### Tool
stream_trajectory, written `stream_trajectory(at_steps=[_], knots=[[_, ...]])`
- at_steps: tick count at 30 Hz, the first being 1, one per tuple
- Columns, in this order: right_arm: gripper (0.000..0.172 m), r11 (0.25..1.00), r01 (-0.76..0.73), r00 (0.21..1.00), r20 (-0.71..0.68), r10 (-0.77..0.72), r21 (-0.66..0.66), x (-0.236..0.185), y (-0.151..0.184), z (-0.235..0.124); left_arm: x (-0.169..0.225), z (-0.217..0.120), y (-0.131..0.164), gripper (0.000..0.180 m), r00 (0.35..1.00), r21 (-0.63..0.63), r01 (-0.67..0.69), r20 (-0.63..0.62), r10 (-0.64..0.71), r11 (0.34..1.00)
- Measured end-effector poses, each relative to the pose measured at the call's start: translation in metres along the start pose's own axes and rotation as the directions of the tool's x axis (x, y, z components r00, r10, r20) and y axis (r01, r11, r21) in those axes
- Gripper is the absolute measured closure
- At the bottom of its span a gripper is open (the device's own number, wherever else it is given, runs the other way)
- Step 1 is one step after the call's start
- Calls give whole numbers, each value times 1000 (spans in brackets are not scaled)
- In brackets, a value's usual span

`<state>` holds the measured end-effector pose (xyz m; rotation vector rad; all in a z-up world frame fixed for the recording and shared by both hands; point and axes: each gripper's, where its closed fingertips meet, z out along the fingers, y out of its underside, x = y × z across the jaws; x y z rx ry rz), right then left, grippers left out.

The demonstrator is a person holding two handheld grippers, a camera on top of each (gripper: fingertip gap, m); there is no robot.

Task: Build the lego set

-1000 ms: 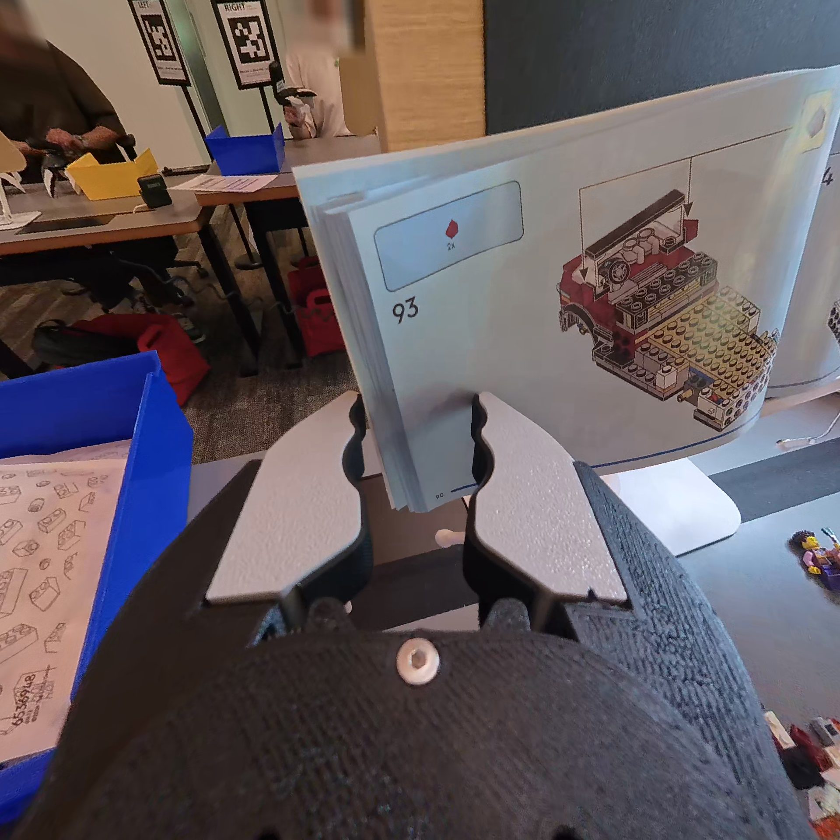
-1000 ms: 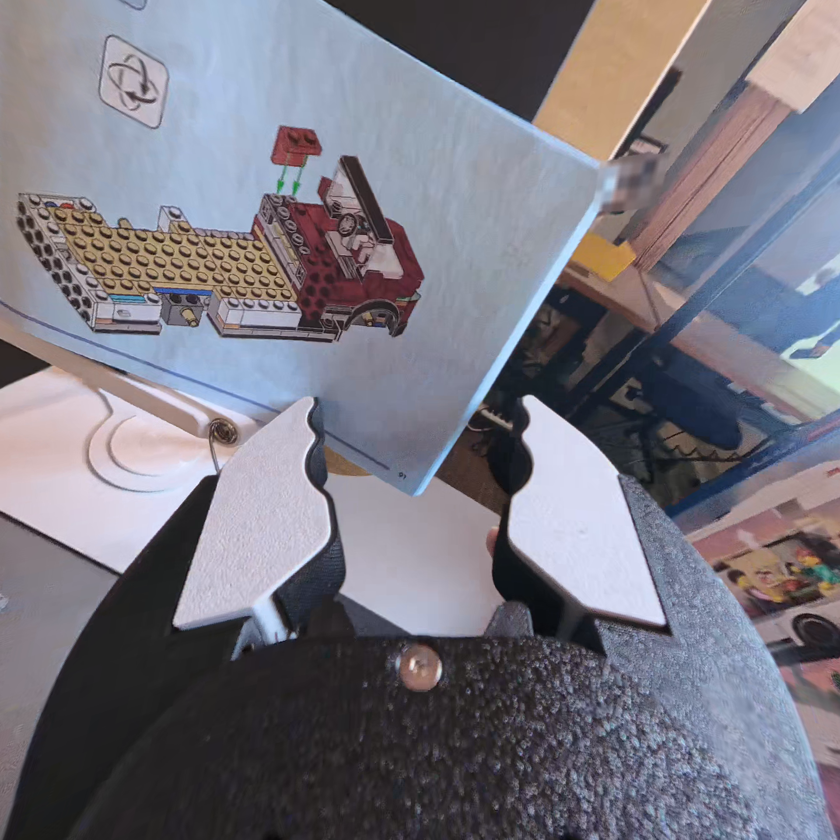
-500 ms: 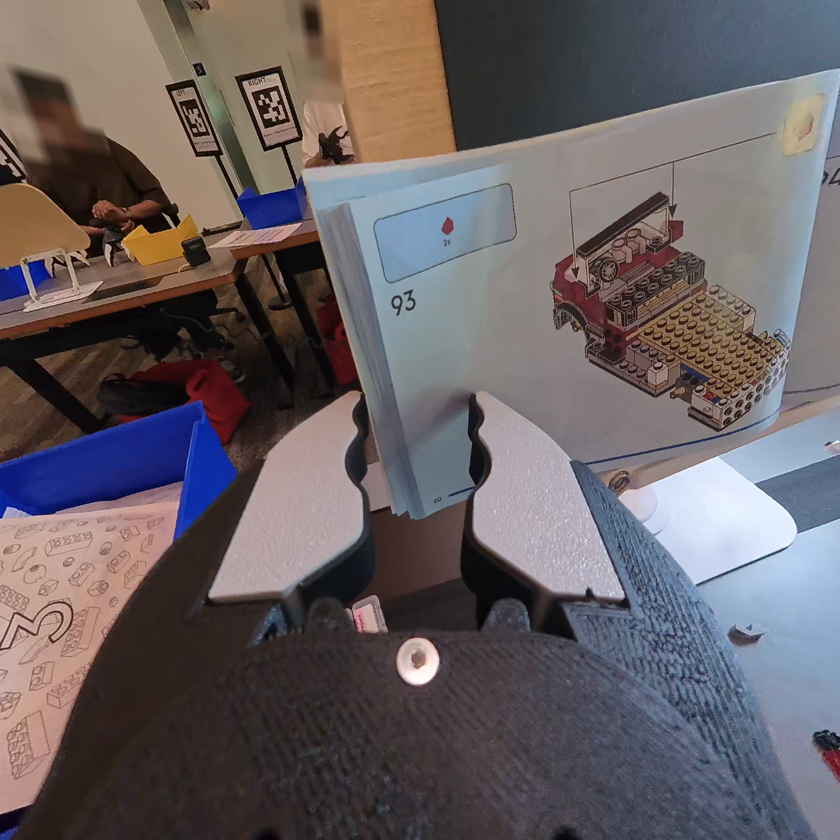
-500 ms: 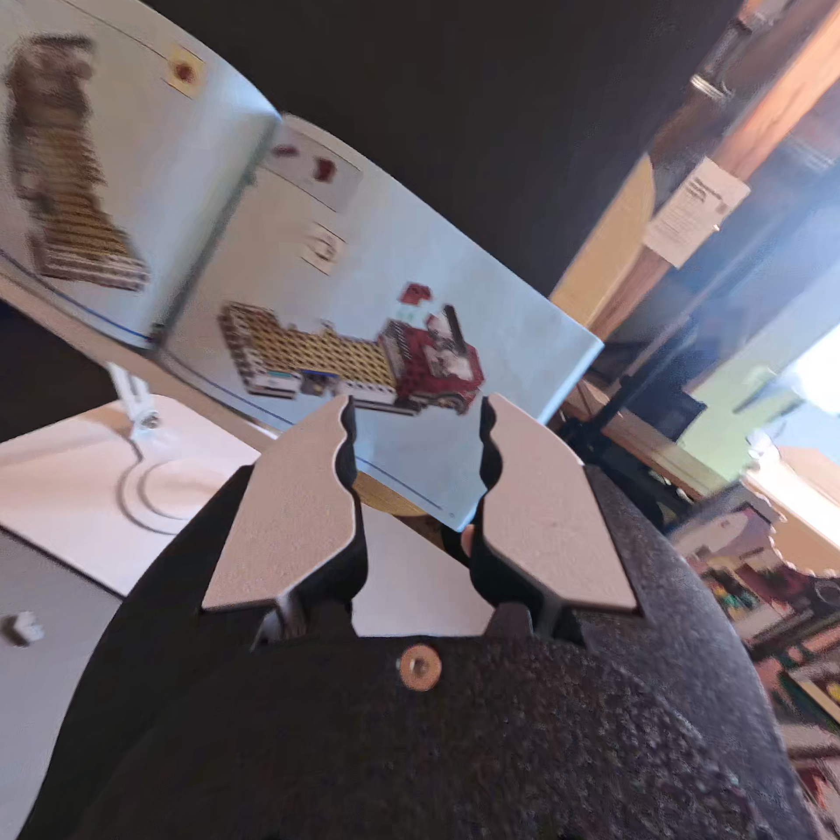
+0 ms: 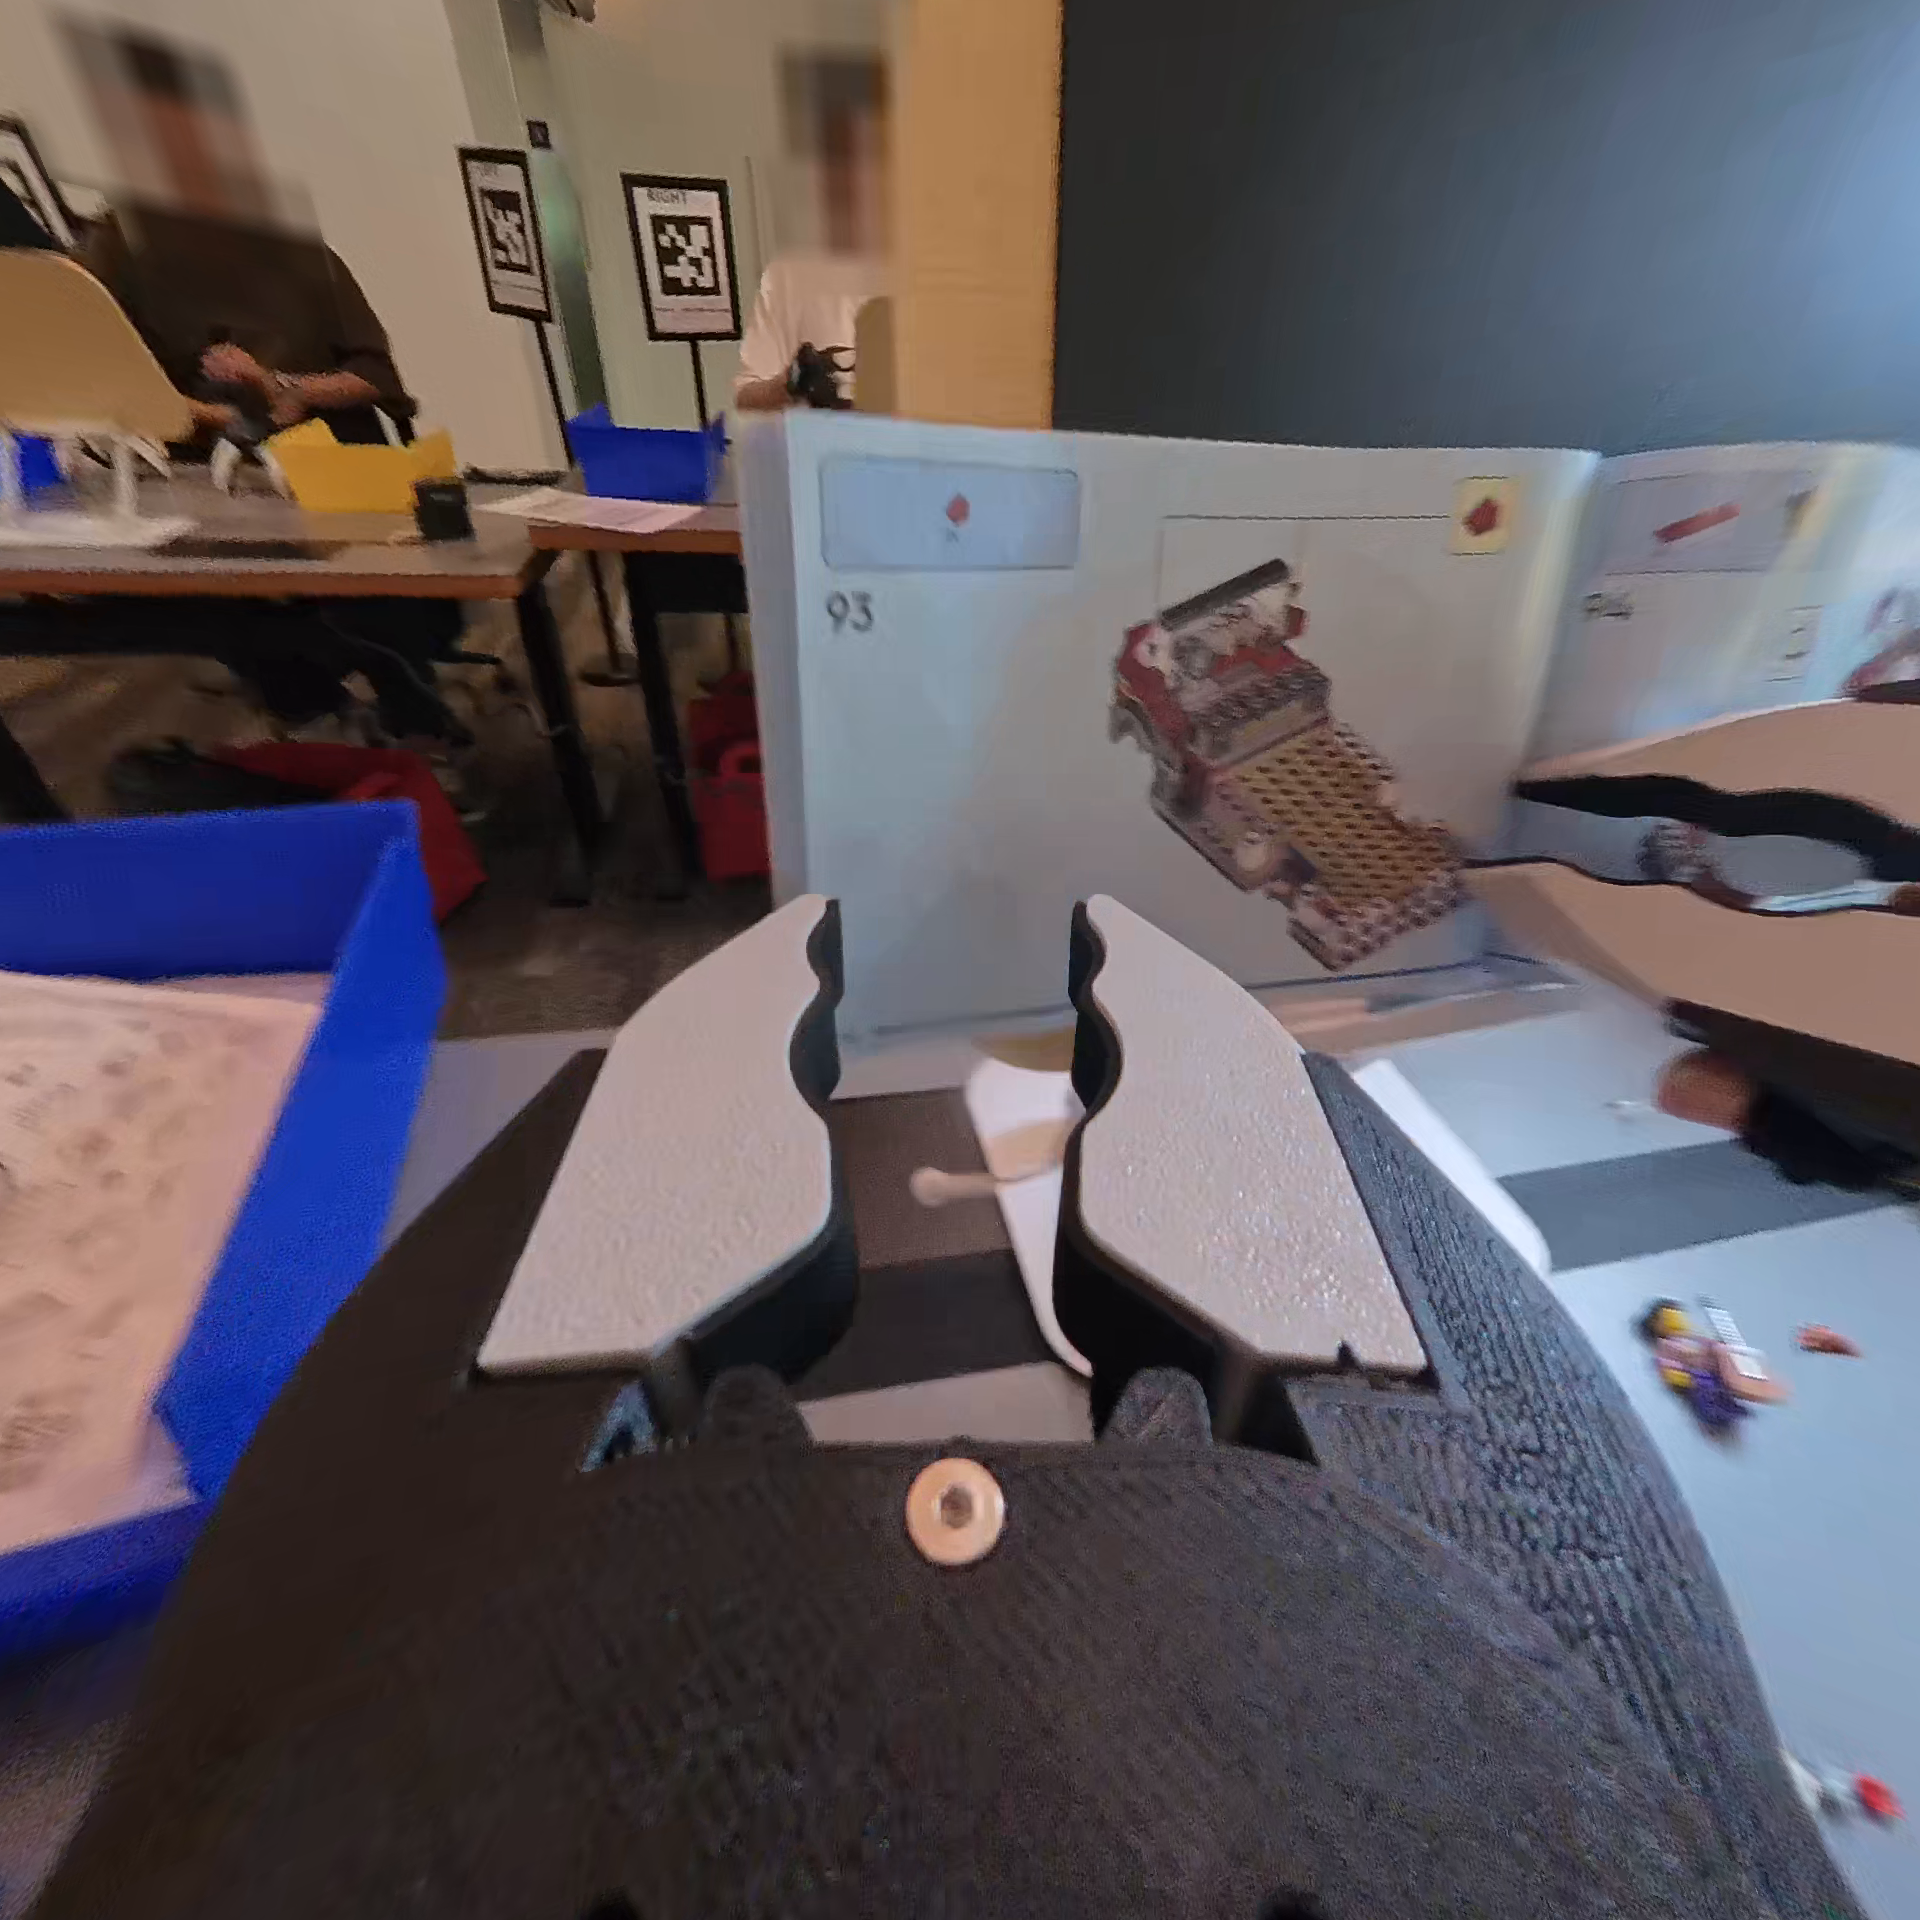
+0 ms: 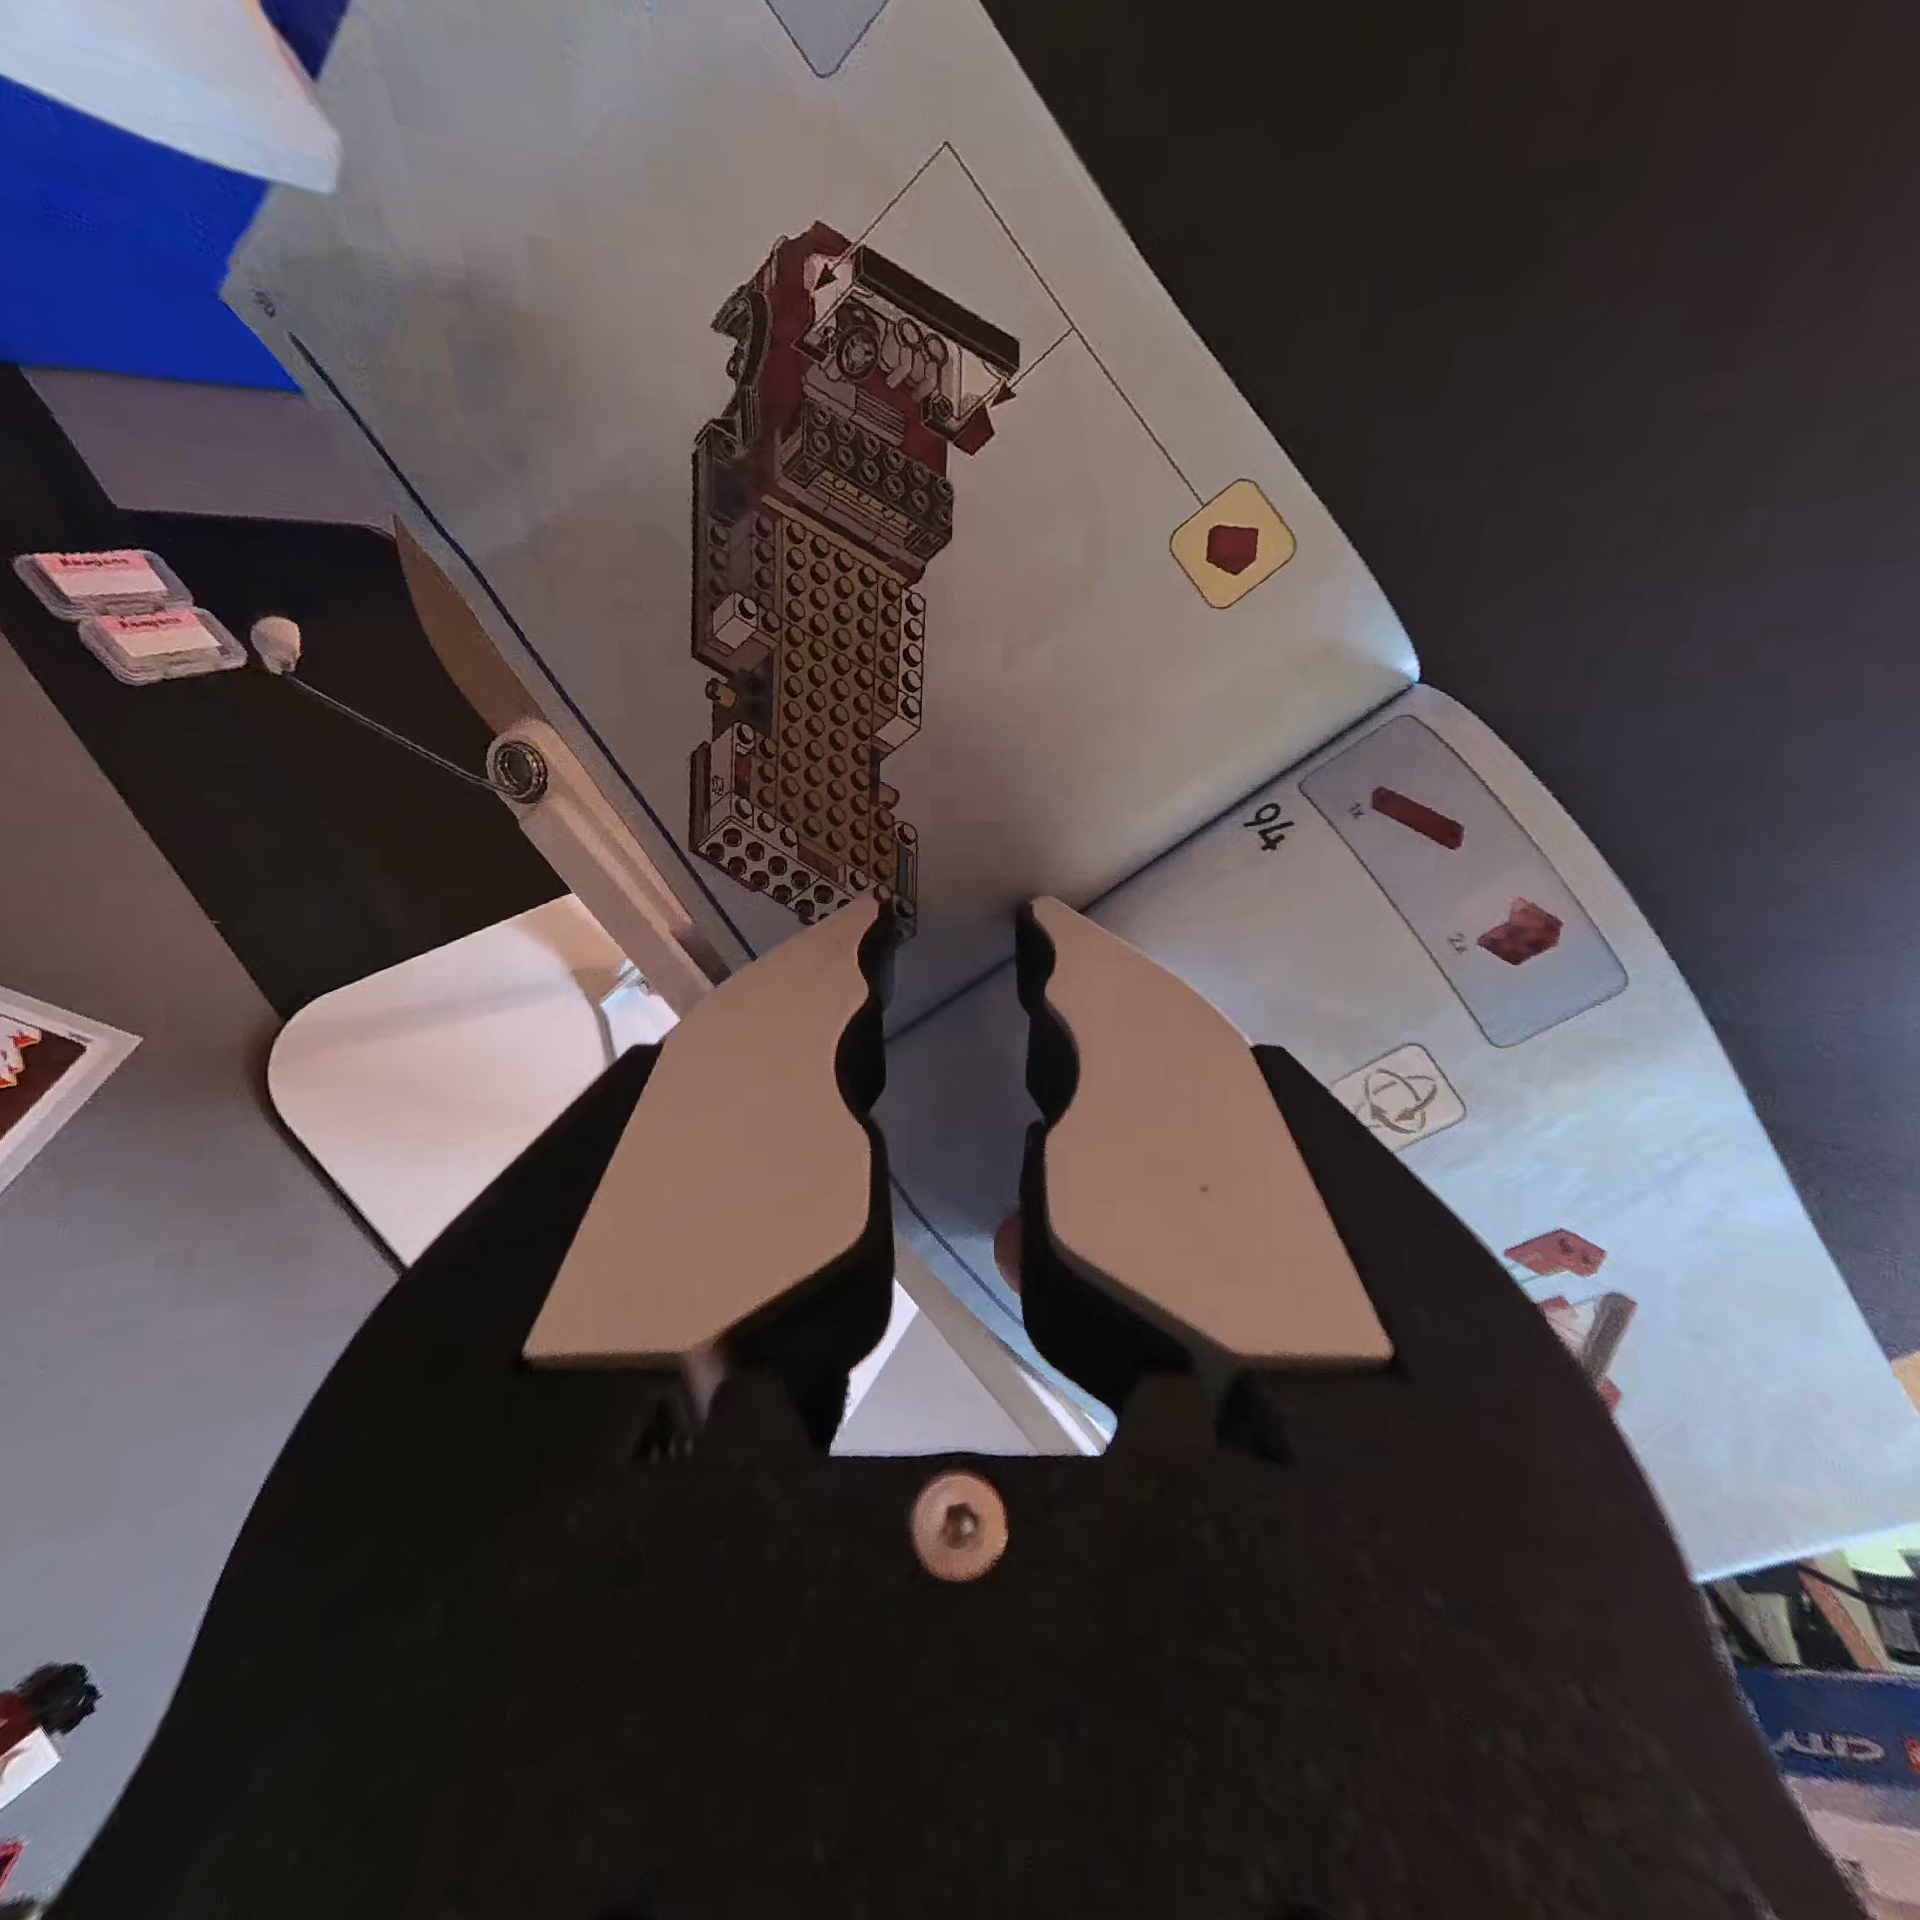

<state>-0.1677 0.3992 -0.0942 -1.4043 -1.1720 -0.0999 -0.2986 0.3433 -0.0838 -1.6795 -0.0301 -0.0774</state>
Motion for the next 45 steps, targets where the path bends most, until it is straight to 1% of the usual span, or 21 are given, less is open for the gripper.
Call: stream_trajectory(at_steps=[3, 5, 6, 8, 9, 10, 11, 13, 14, 17, 20, 22, 23, 24, 26, 28, 32, 33, 34, 38, 45], knots=[[149, 1000, 10, 1000, -2, -10, 7, -1, 0, 0, 32, -11, 39, 135, 971, -76, 198, -119, -206, 977], [148, 1000, 21, 1000, -1, -21, 11, -1, 0, 0, 50, -6, 70, 125, 880, -189, 406, -184, -438, 894], [148, 1000, 25, 1000, -4, -25, 13, -1, 0, 0, 54, 0, 81, 118, 792, -237, 533, -197, -577, 812], [148, 1000, 27, 1000, -6, -27, 11, -1, 1, 0, 54, 15, 85, 111, 517, -270, 779, -235, -823, 566], [147, 1000, 23, 1000, -3, -23, 8, -1, 1, 0, 51, 23, 84, 112, 391, -265, 852, -250, -886, 451], [148, 1000, 21, 1000, 0, -21, 7, -1, 1, 0, 50, 29, 82, 117, 311, -263, 885, -276, -909, 383], [148, 1000, 22, 1000, 2, -22, 8, 0, 1, 0, 48, 34, 80, 125, 264, -260, 902, -298, -917, 344], [149, 1000, 21, 1000, 8, -21, 13, 0, 1, 1, 39, 33, 67, 174, 211, -196, 933, -384, -899, 303], [150, 1000, 22, 1000, 11, -22, 14, 0, 1, 1, 37, 29, 60, 178, 222, -166, 935, -417, -881, 314], [150, 999, 27, 1000, 15, -27, 19, -1, 1, 1, 40, 21, 54, 179, 382, -70, 897, -377, -844, 437], [149, 1000, 25, 1000, 11, -25, 10, -2, 1, 1, 45, 18, 46, 179, 663, 13, 727, -278, -695, 687], [149, 1000, 8, 1000, 20, -8, 4, -2, 1, 2, 53, 16, 39, 178, 855, 39, 496, -195, -481, 867], [148, 1000, 6, 1000, 25, -6, 3, -2, 1, 2, 58, 16, 35, 177, 944, 54, 308, -141, -299, 950], [148, 1000, 7, 1000, 29, -7, 3, -2, 1, 1, 64, 16, 31, 176, 990, 62, 114, -93, -108, 992], [147, 1000, 11, 999, 40, -11, 5, -2, 2, 0, 80, 18, 25, 177, 980, 40, -186, -68, 188, 982], [145, 1000, -4, 998, 57, 4, 11, -3, 3, -1, 97, 22, 24, 178, 905, 8, -414, -106, 412, 910], [145, 999, -37, 994, 102, 33, 35, -4, 2, -4, 120, 31, 35, 179, 631, -25, -771, -158, 759, 636], [146, 999, -31, 994, 102, 27, 40, -4, 3, -4, 120, 32, 36, 178, 585, -28, -809, -140, 799, 588], [145, 999, -22, 995, 102, 17, 49, -4, 3, -4, 119, 33, 36, 178, 571, -40, -820, -138, 809, 572], [145, 996, -18, 992, 130, 6, 92, -4, 5, -8, 117, 37, 40, 179, 689, -78, -721, -188, 700, 689], [142, 992, 71, 996, 48, -76, 107, 2, 42, -20, 114, 40, 39, 178, 765, -81, -640, -153, 625, 764]])
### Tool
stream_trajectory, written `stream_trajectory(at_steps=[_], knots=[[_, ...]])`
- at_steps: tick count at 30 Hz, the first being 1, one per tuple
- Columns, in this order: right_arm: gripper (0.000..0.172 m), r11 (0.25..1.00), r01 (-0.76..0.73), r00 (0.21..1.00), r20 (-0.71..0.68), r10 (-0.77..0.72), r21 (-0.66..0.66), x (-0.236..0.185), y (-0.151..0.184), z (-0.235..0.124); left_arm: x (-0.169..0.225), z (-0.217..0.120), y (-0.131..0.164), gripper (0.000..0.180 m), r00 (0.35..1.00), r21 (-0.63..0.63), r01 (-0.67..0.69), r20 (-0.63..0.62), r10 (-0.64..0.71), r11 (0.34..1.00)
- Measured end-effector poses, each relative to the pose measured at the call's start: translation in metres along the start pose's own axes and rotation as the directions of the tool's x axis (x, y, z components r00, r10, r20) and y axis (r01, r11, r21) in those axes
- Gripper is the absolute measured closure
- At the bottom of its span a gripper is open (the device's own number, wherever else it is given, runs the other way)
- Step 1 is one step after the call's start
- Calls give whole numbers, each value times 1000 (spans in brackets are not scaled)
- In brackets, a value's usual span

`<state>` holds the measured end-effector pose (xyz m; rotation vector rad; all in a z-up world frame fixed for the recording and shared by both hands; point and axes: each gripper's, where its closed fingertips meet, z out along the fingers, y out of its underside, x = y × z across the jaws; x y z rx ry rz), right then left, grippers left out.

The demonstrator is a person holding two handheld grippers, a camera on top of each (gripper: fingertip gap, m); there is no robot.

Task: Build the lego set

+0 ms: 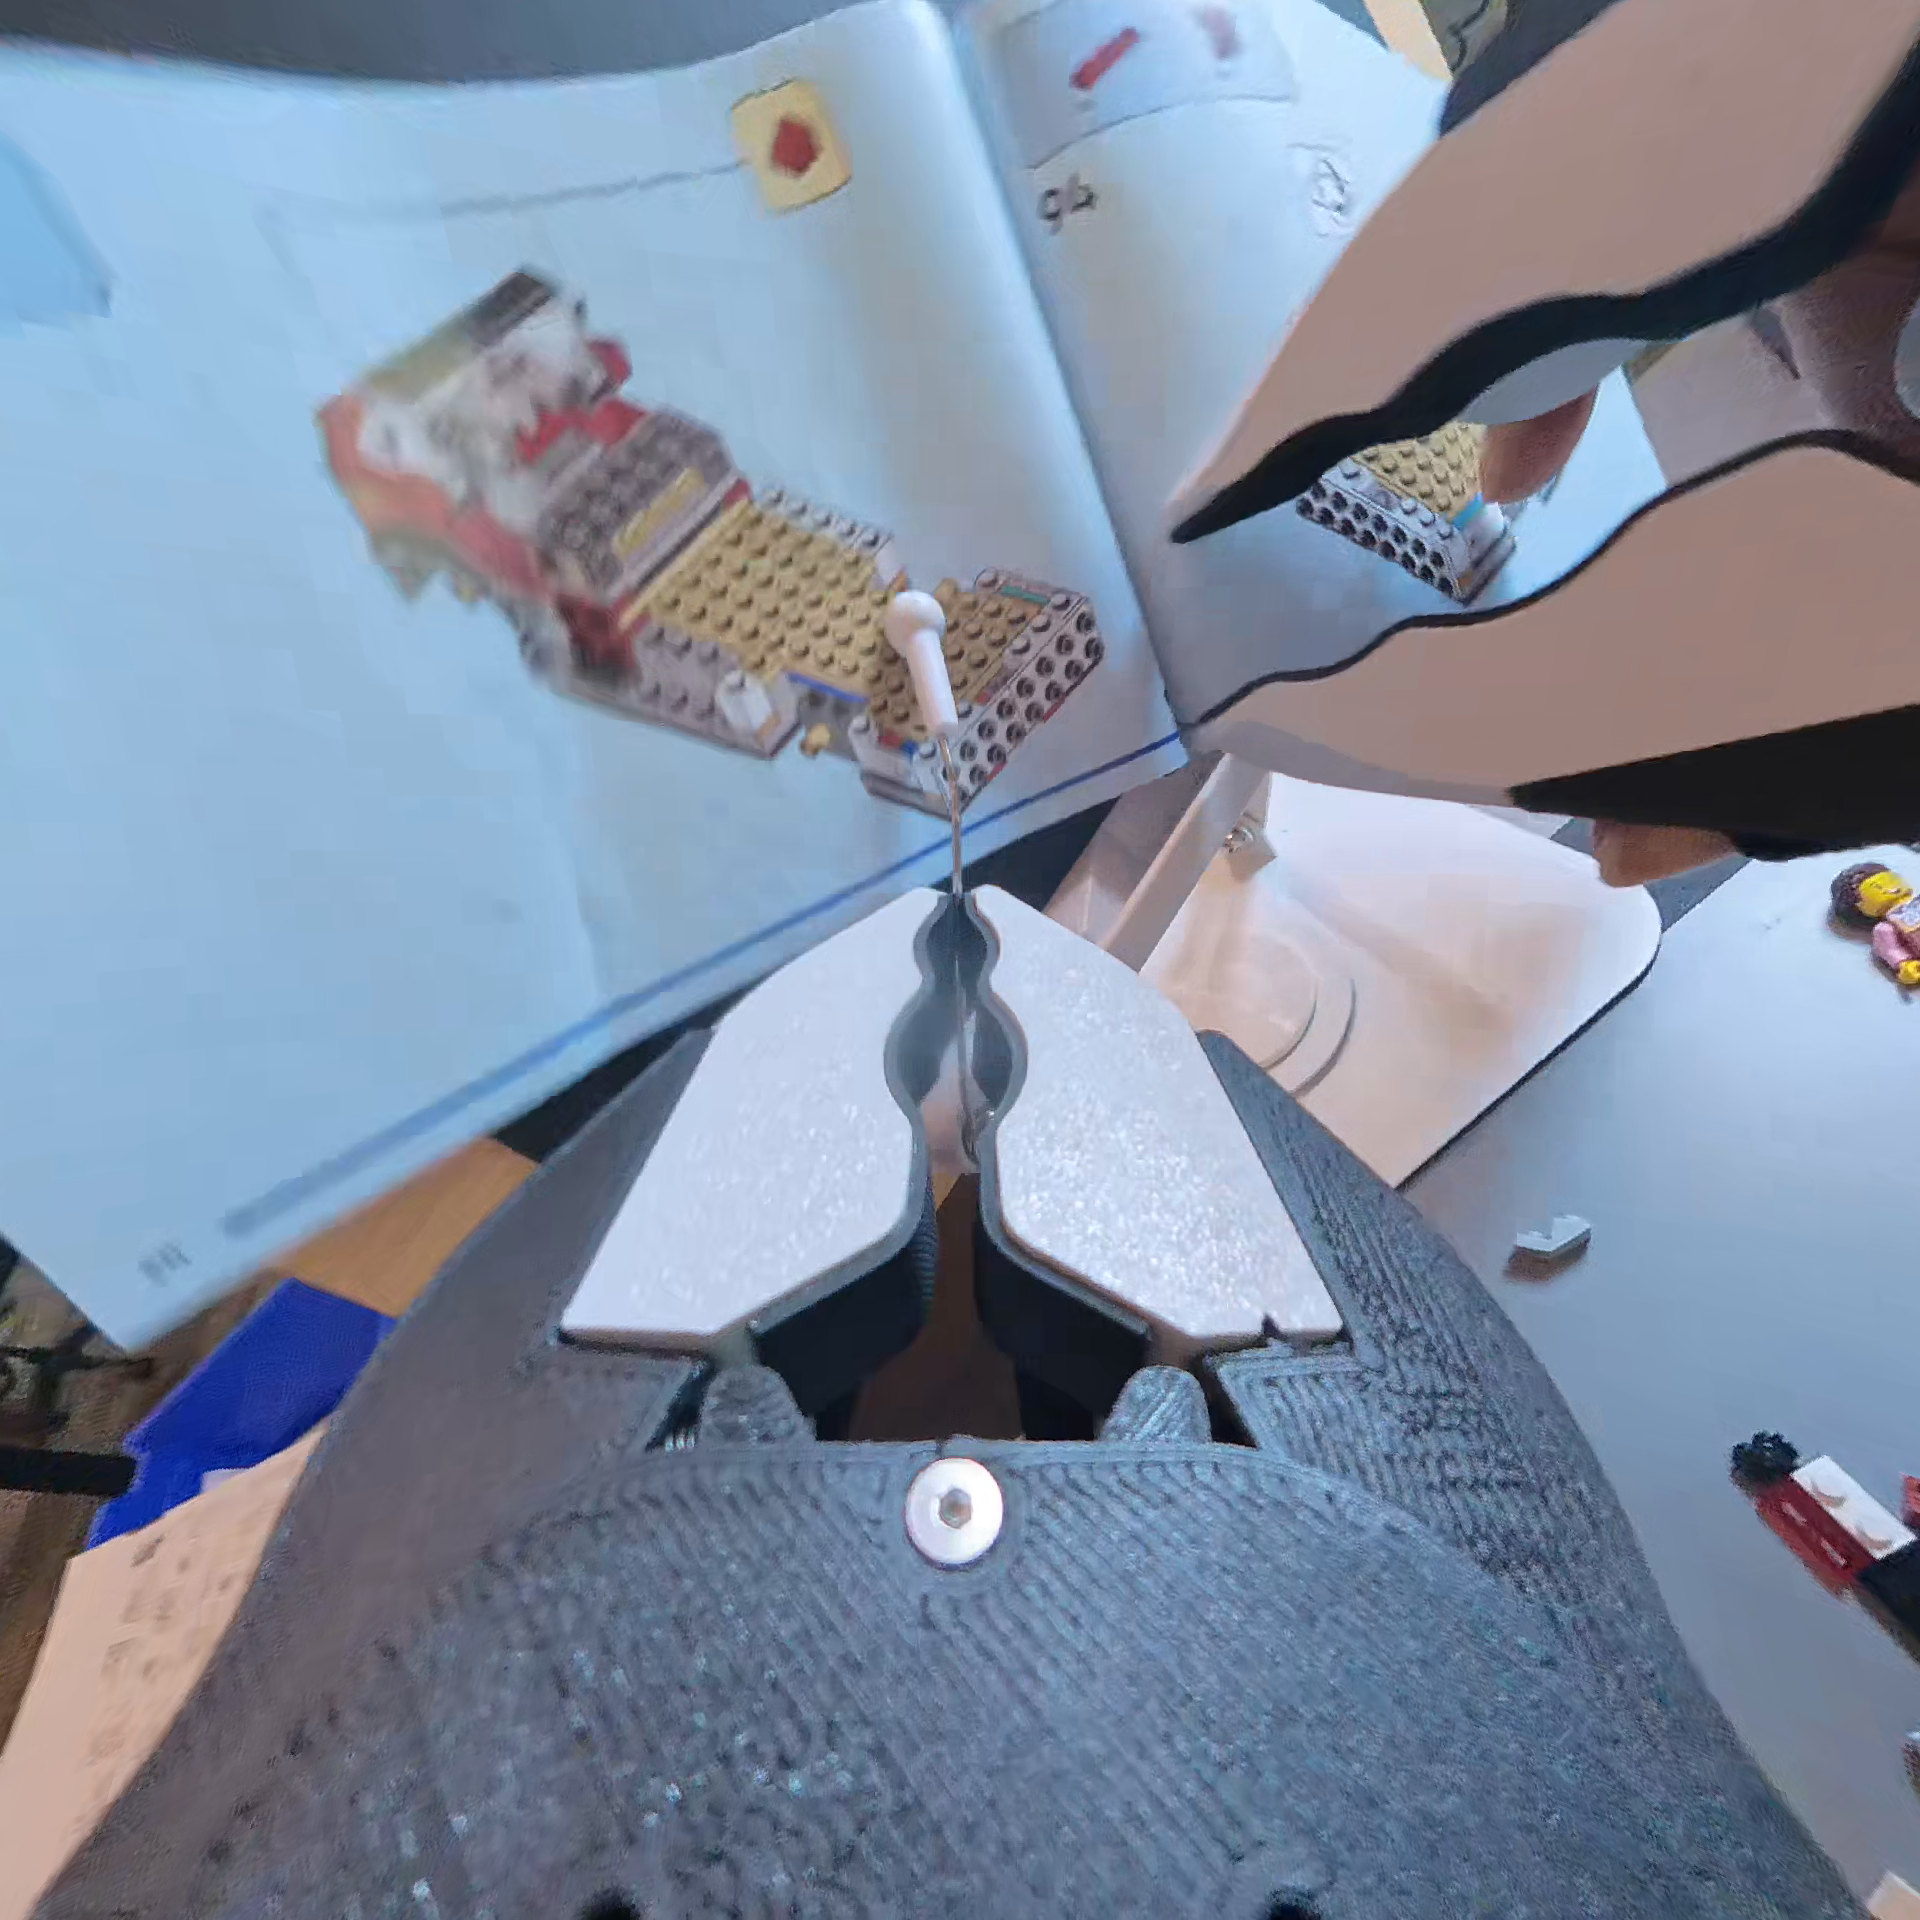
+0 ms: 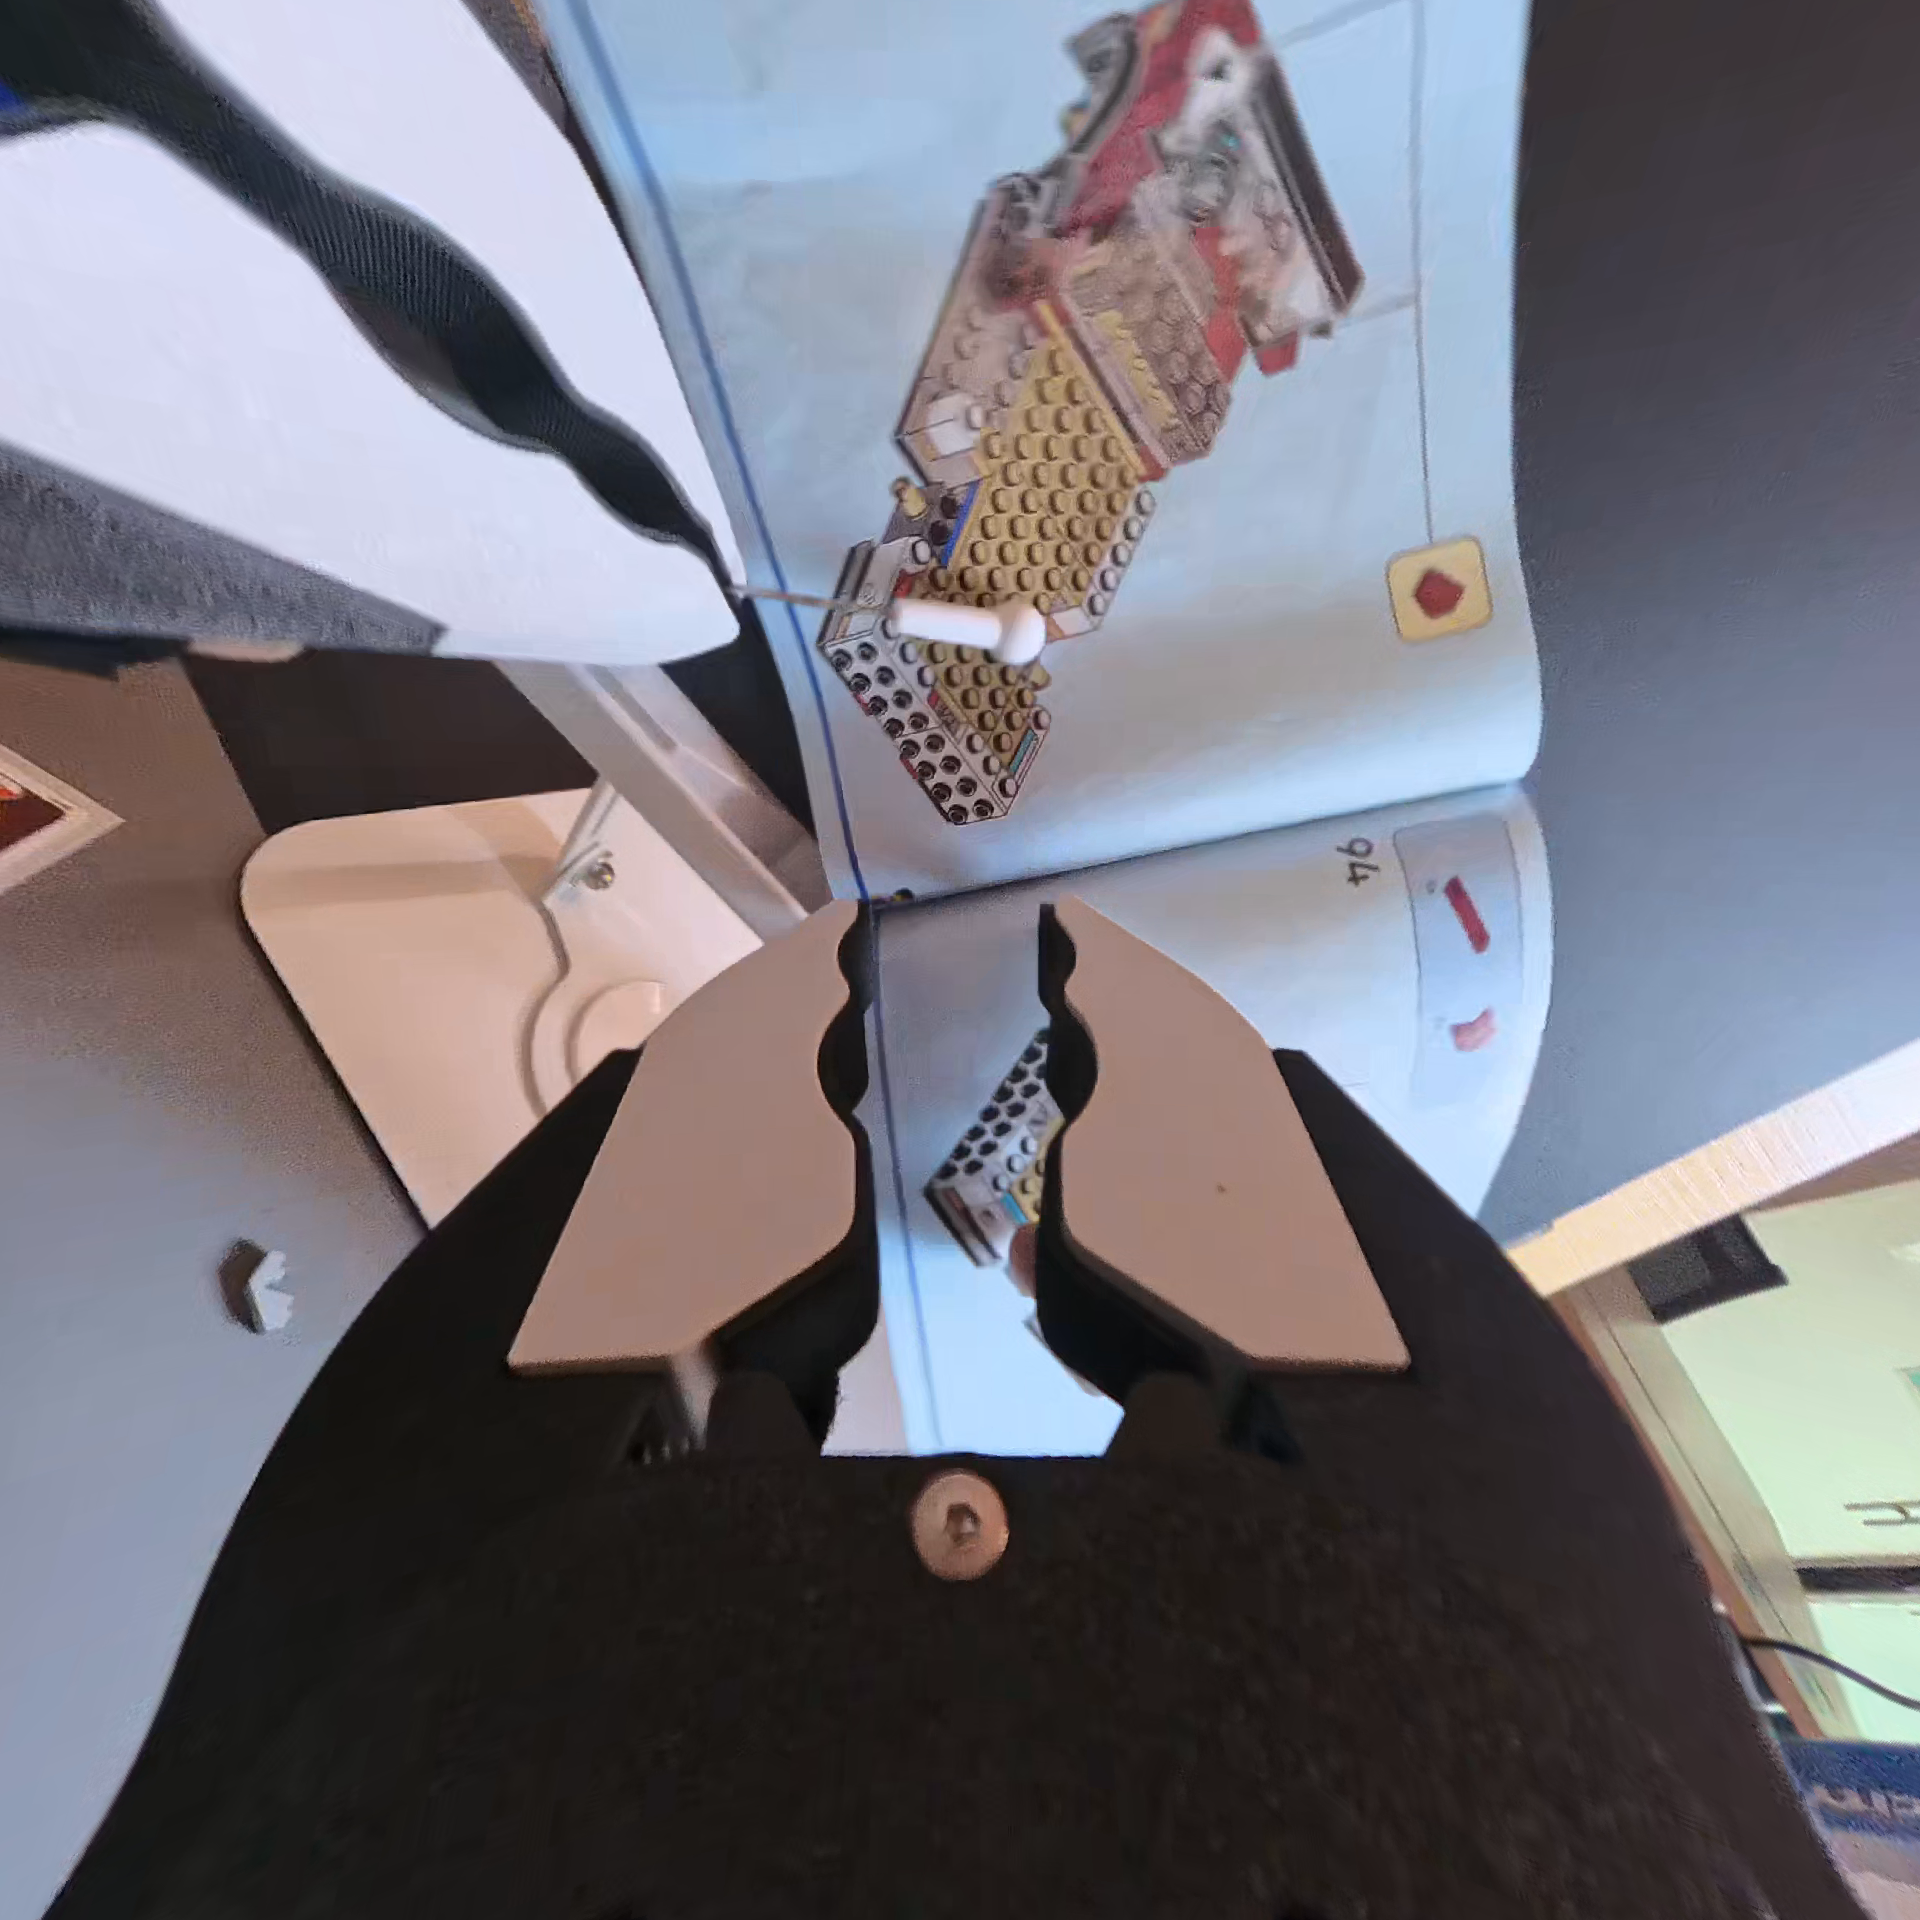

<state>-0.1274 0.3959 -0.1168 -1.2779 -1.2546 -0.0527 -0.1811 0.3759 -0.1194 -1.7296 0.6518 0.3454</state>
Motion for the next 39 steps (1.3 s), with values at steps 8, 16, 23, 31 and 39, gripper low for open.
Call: stream_trajectory(at_steps=[8, 16, 23, 31, 39], knots=[[154, 999, -33, 999, 40, 32, 11, 1, -1, 10, 6, 2, 0, 179, 1000, -5, -18, -6, 18, 1000], [153, 1000, 13, 998, 53, -14, 15, -10, -9, 15, 9, 1, 3, 179, 993, -16, -111, -34, 110, 994], [154, 1000, 1, 998, 68, -2, 19, -11, -8, 16, -19, -26, -35, 155, 993, 132, 40, -116, -25, 990], [154, 1000, 2, 998, 65, -4, 22, -11, -7, 16, -72, -4, -113, 132, 998, 143, -52, -27, 56, 988], [156, 999, 21, 998, 63, -23, 29, -12, -8, 16, -94, 34, -134, 152, 879, -39, -455, 140, 456, 890]])
